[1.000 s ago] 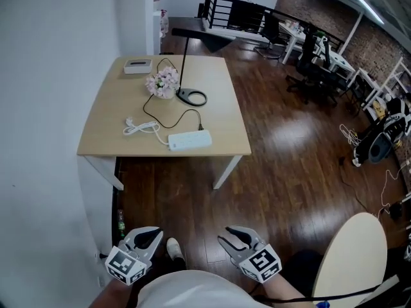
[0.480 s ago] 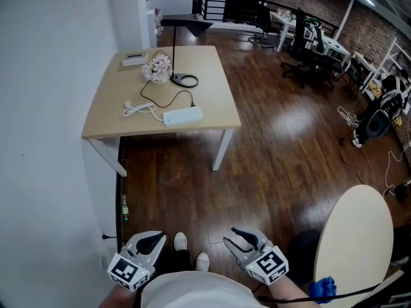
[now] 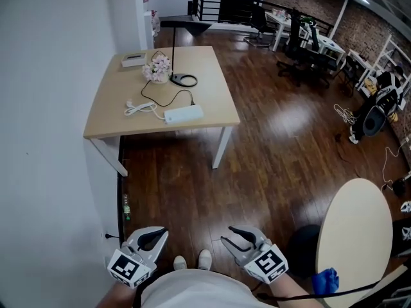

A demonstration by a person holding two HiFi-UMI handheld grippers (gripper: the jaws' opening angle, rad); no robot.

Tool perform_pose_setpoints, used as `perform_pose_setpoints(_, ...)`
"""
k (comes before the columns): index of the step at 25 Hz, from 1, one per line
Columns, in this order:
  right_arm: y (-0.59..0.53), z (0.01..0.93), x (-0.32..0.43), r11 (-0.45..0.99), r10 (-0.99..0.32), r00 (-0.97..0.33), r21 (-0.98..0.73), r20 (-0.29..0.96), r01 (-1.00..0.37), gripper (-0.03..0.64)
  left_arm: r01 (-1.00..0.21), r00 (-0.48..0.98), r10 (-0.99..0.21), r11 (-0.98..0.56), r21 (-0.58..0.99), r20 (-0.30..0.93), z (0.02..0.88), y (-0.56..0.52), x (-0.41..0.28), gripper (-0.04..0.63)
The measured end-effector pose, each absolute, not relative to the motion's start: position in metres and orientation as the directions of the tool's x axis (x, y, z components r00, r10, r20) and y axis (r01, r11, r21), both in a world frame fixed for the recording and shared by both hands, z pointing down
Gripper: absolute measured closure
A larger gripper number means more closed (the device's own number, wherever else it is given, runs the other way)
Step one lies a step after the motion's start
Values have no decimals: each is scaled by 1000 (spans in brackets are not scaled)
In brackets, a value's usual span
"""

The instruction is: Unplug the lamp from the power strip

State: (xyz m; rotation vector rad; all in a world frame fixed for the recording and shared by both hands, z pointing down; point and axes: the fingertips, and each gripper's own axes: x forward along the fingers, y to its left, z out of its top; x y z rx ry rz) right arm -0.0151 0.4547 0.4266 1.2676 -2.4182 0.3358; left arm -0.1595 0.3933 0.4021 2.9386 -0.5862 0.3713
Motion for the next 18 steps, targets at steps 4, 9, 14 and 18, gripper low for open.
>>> perform_pose_setpoints(4,452,420,-36,573,-727,-524,-28,443,-819,479,-383,897,-350,-920,80,269,399,397,-175,592)
perform_pose_setpoints(9,444,417,-54,573,-726,-519,-19,451,-819,479,-378,900,-344,-921,88,267,399,394,-192,591)
perform_pose_setpoints(14,435,414,-71,577,-725,-514,-5,459,-817,479,-370,904,-336,-925,90,265,398,392,-209,591)
perform_pose_setpoints(18,427,413,-93,588,-718,-518,8,464,-809,479,-360,906,-324,-928,94,272,407,389,-230,591)
